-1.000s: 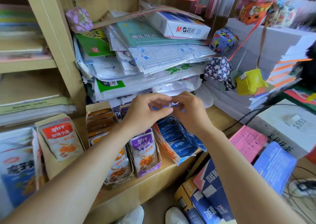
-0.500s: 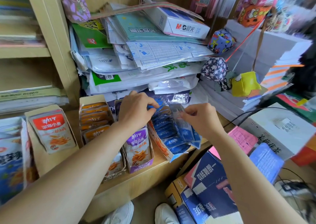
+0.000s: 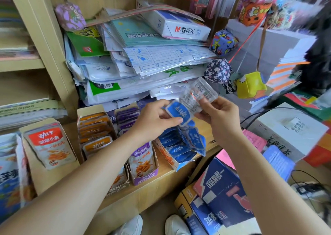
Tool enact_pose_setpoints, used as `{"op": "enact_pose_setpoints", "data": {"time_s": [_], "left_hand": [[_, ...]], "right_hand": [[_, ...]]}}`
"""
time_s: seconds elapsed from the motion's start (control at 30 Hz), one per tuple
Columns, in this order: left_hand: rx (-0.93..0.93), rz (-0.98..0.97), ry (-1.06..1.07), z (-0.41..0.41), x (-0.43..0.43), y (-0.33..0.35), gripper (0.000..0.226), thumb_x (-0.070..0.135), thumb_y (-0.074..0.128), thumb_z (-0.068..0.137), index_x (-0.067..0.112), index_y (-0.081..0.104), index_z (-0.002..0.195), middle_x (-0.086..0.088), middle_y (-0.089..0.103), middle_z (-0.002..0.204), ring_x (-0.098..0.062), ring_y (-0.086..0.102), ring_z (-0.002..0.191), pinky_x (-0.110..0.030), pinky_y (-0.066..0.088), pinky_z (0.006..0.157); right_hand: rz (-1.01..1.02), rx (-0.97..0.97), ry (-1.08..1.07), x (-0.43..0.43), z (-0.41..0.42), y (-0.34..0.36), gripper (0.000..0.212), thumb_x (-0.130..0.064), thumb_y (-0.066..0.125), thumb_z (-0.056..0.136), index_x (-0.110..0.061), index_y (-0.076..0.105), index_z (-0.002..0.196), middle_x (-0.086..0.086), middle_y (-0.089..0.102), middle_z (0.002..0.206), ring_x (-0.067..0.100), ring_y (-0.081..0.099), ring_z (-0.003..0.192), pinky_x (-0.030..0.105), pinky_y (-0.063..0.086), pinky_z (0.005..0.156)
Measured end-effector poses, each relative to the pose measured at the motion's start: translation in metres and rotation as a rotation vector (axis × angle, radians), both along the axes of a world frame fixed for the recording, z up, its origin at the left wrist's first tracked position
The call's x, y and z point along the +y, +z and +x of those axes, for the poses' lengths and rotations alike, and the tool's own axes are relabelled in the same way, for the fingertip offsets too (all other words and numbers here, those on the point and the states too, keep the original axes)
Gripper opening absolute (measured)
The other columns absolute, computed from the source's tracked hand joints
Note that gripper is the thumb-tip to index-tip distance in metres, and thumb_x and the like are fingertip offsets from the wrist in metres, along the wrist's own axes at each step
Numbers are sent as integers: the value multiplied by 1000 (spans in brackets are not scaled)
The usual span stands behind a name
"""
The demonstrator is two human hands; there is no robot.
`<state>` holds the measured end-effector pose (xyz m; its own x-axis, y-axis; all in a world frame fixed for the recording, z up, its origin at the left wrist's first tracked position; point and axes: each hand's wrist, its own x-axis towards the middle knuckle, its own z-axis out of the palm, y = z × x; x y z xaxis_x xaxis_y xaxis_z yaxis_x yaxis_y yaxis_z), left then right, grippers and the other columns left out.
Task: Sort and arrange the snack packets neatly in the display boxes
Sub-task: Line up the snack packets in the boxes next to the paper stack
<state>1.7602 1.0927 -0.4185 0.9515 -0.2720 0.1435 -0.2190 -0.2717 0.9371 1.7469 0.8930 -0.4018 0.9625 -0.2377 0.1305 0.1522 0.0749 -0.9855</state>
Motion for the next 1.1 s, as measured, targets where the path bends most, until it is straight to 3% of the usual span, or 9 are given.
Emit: {"op": "enact_pose_setpoints", "data": {"time_s": [0.07,0.17,0.23,0.3,0.47,0.7,0.83,0.93,1.1], "left_hand": [[-14,-114,51,0,2,4,31,10,82,82,17,66,108,-2,78,87,-18,75,82,-44,60,82],[-45,-266,-19,3,11,14,48,4,68,77,26,61,120,-7,76,90,-29,70,88,-40,54,80],[-122,-221,-48,3,18,18,54,1,60,72,25,65,120,-4,74,95,-21,69,93,-28,53,80],[-197,-124,-22,3,23,19,45,-1,69,75,25,70,113,-1,74,99,-13,69,93,-25,54,82],[-291,-90,142,6,29,12,15,18,84,80,29,78,89,11,73,81,-6,66,77,-30,55,77],[-547,-6,437,17,38,11,12,21,78,87,30,70,86,3,59,91,-1,57,78,-10,40,74],[-595,108,473,21,41,7,8,31,75,88,35,68,85,10,61,92,-11,54,91,-26,44,73],[-557,104,432,19,41,4,3,29,74,90,30,72,87,13,70,85,-10,66,85,-39,55,71],[-621,218,385,14,37,3,1,21,78,87,20,78,87,14,70,76,3,64,69,-18,52,63]], "right_hand": [[85,38,24,3,1,-3,8,-7,67,93,-2,68,100,9,76,83,20,73,75,26,59,66],[169,112,-31,6,4,-5,24,-2,72,88,1,63,111,7,71,71,19,69,64,24,58,63],[172,165,-51,6,6,-6,36,-3,76,85,2,61,118,9,67,69,17,66,57,22,56,58],[108,201,-45,7,7,-7,44,-8,80,82,1,61,121,14,70,74,16,63,55,22,52,52],[-269,194,-72,9,8,-14,46,-32,81,84,-9,65,121,7,74,76,12,60,56,27,47,54],[-654,135,43,2,2,-15,27,-42,79,83,-24,74,103,-6,70,83,6,58,63,21,46,60],[-914,133,144,2,-9,-15,32,-39,83,78,-26,73,105,-14,70,95,6,62,86,16,46,70],[-1047,97,203,1,-12,-13,33,-39,84,77,-24,74,104,-13,66,97,8,59,91,13,43,71],[-1298,94,259,3,-8,-19,21,-40,86,73,-27,72,81,-9,65,93,18,43,100,32,39,80]]}}
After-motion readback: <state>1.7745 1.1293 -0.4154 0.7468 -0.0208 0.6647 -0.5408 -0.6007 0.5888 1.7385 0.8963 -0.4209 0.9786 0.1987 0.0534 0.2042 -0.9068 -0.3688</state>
